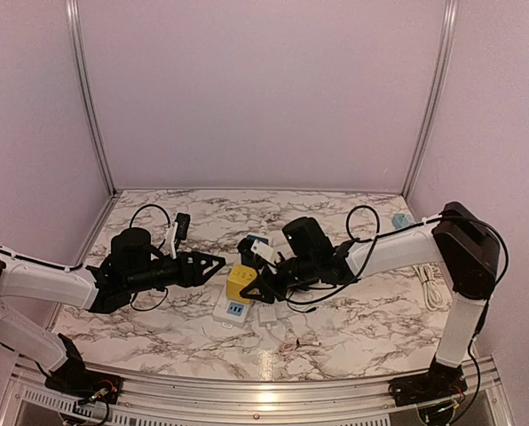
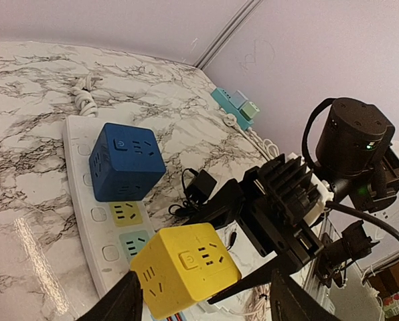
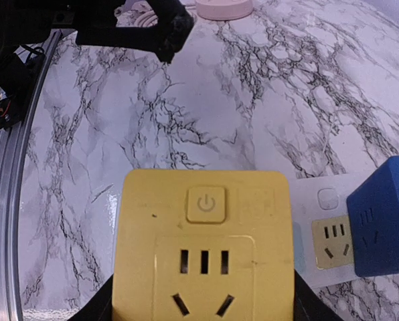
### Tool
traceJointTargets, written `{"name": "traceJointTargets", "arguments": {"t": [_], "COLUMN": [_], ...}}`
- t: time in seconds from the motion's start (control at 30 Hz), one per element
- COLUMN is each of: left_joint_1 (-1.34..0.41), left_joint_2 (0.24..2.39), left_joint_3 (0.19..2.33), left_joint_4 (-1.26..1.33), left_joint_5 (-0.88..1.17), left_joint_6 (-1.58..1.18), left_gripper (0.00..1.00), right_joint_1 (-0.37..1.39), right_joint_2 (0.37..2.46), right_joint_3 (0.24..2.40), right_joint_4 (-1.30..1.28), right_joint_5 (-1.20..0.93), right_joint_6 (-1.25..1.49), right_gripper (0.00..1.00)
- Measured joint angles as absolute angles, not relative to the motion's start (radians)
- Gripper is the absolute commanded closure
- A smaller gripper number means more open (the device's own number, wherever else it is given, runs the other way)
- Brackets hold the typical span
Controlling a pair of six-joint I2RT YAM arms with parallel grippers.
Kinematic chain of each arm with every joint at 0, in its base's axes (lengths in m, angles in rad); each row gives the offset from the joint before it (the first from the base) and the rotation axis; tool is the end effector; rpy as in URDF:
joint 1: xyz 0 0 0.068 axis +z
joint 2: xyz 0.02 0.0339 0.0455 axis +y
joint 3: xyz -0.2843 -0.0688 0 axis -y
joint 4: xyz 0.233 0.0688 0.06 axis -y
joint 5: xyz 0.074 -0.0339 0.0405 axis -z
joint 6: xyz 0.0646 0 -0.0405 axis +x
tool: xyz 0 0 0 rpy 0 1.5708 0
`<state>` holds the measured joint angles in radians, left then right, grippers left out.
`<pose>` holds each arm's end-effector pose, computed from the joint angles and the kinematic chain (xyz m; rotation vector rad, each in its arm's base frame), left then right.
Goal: Insert the plug
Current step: Insert the plug into the socket slot.
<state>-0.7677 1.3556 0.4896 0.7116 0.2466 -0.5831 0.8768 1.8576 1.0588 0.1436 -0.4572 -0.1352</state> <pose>0.1984 -0.2134 0.2316 0.3695 1.8414 -1.1806 0.2407 0.3339 0.1807 -1.3383 1.8741 0.9046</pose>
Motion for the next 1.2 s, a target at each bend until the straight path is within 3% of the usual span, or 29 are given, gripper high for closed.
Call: {"name": "traceJointTargets", "arguments": {"t": [1.2], "left_joint_1": [-0.768], "left_joint_2": [1.361], "left_joint_3": [0.486], "left_joint_4": [0.728], "left_joint_5": [0.255], "left_joint_6": [-0.583], "left_gripper": [0.35], "right_joint_1": [0.868], "right_joint_2": [1.861], "right_joint_3": [1.052], "right_joint_4": [0.183], "right_joint_5": [-0.5], "right_joint_6": [-0.12], "right_gripper": [1.0]}}
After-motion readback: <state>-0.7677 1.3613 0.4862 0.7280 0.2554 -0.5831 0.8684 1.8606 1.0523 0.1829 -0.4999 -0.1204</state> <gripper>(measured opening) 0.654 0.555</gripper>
